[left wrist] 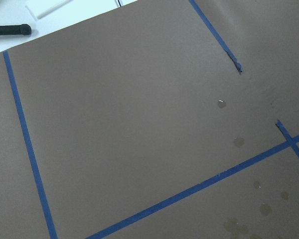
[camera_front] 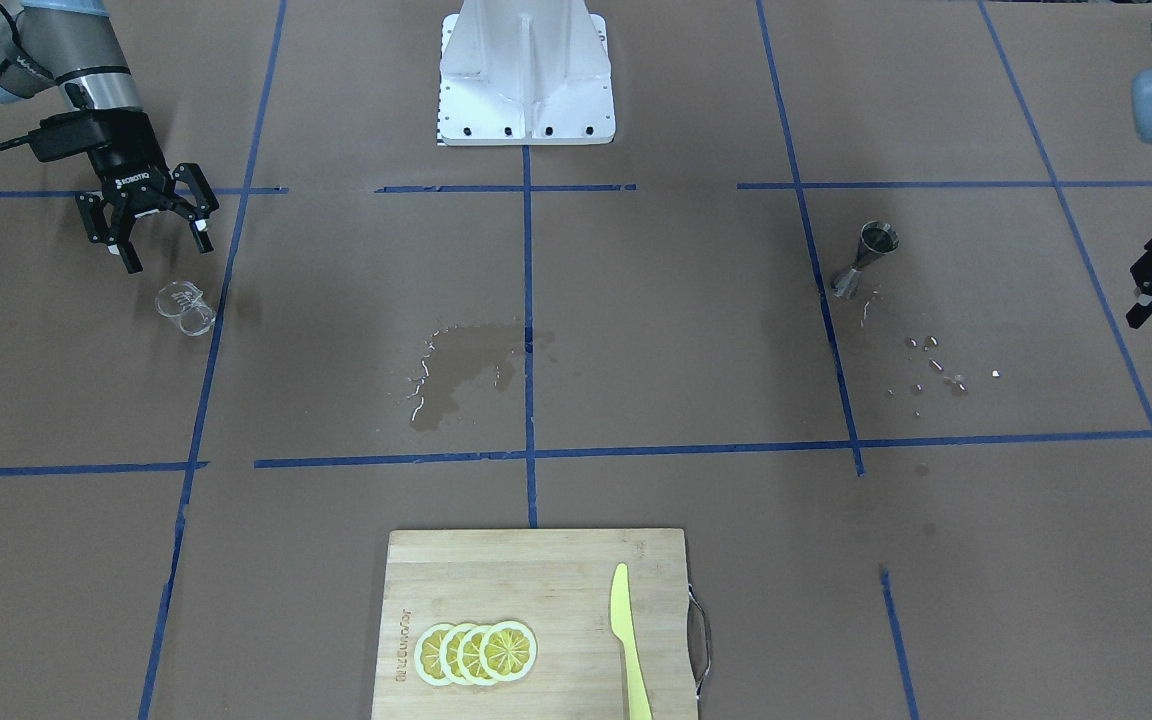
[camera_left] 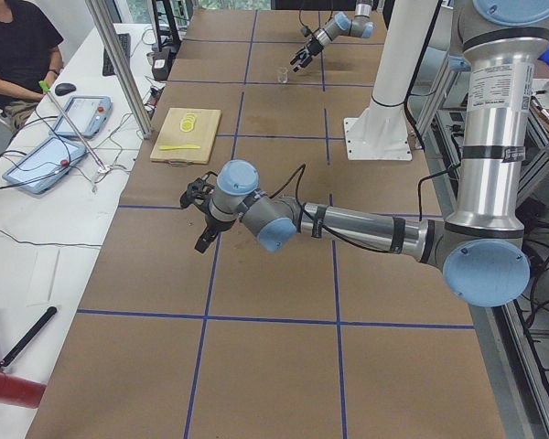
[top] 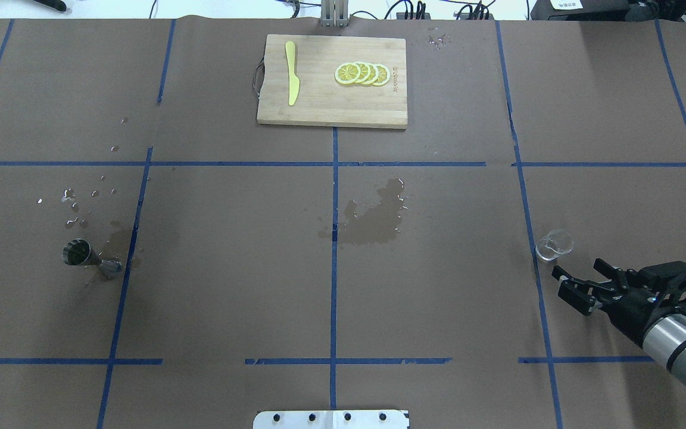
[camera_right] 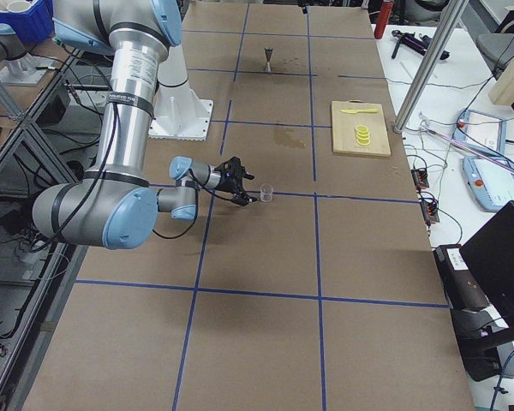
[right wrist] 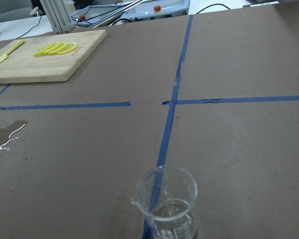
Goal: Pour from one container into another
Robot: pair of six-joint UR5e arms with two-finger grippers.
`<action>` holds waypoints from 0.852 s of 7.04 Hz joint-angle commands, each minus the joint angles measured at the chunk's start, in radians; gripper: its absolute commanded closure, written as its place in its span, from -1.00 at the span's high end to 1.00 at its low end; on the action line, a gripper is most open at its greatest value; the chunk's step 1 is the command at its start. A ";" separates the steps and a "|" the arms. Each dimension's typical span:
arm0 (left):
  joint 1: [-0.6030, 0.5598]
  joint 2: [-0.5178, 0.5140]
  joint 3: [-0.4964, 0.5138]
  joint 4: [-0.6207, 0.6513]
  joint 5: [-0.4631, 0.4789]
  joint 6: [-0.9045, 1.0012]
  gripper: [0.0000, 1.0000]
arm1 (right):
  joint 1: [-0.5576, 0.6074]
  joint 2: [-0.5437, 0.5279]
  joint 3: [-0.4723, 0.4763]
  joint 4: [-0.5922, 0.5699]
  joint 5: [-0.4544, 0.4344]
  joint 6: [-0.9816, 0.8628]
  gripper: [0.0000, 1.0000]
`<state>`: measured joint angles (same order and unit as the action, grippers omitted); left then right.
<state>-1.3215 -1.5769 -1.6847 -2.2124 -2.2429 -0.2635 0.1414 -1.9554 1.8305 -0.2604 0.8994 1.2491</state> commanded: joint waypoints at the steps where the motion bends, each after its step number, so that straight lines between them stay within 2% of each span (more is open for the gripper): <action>1: -0.001 0.002 0.008 0.000 0.000 0.006 1.00 | 0.176 -0.043 0.033 0.000 0.285 -0.016 0.99; 2: 0.001 0.033 -0.003 -0.003 -0.001 0.006 1.00 | 0.386 -0.031 0.023 -0.014 0.546 -0.026 1.00; 3: 0.001 0.037 -0.006 -0.003 -0.001 0.006 1.00 | 0.573 -0.025 0.016 -0.035 0.743 -0.115 1.00; 4: 0.001 0.043 -0.004 -0.003 -0.001 0.006 1.00 | 0.734 0.008 0.016 -0.125 0.888 -0.275 1.00; 5: 0.001 0.055 -0.006 -0.003 -0.001 0.009 1.00 | 0.898 0.062 0.013 -0.258 1.020 -0.412 1.00; 6: -0.001 0.078 -0.012 -0.013 -0.003 0.010 1.00 | 1.067 0.146 0.010 -0.454 1.181 -0.574 1.00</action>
<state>-1.3211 -1.5212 -1.6915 -2.2177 -2.2446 -0.2553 0.9987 -1.8943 1.8445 -0.5124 1.8870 0.8643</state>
